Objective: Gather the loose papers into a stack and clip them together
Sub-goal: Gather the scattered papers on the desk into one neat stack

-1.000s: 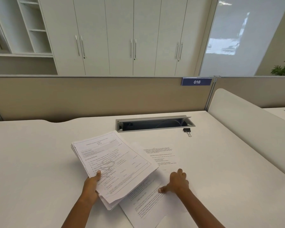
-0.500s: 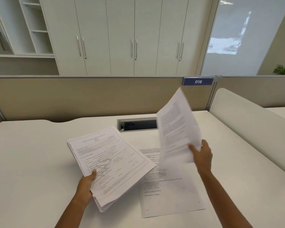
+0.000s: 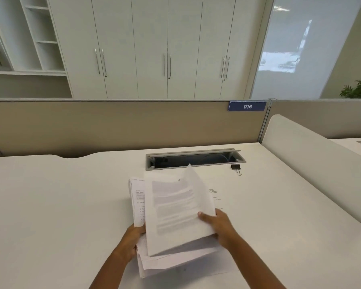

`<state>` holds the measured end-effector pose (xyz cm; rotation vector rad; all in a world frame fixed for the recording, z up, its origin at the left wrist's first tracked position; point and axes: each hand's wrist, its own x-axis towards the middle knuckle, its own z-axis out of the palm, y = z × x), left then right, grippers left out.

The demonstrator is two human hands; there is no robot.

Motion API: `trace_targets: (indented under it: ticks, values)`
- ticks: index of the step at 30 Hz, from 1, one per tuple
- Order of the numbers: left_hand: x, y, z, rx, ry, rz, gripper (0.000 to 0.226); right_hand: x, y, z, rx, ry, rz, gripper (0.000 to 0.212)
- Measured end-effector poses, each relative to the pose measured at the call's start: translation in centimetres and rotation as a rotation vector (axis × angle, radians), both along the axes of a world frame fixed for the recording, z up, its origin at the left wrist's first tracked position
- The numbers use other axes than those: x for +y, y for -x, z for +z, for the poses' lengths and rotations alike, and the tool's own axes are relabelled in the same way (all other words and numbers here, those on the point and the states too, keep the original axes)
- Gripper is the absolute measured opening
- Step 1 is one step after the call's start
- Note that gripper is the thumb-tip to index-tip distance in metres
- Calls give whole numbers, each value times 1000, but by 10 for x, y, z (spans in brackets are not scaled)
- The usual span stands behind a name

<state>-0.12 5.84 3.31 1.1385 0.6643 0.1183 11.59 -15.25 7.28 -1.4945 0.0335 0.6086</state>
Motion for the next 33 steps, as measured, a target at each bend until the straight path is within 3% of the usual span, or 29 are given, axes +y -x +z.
trace_targets:
  ticks: [7, 11, 14, 18, 20, 23, 27, 33]
  values:
    - [1, -1, -3, 40, 11, -13, 30, -1, 11, -17, -107, 276, 184, 54]
    - [-2, -4, 1, -4, 53, 0, 48, 3, 13, -19, -163, 329, 261, 57]
    - [-4, -3, 2, -29, 0, 2, 32, 5, 13, -19, -182, 397, 323, 50]
    - [0, 3, -2, -13, -58, 21, 36, -9, 0, -13, -410, 757, 244, 38]
    - [4, 6, -2, -25, -51, 39, 34, -24, -9, -14, -499, 1045, 190, 55]
    - [13, 9, -6, -59, -35, 88, 31, -42, -12, -16, -392, 1298, 175, 81]
    - [23, 11, -5, -102, -24, 178, 37, -47, -10, -12, -340, 1317, 146, 91]
    - [30, 12, 0, -154, -28, 266, 39, -47, -12, -10, -301, 1253, 178, 71]
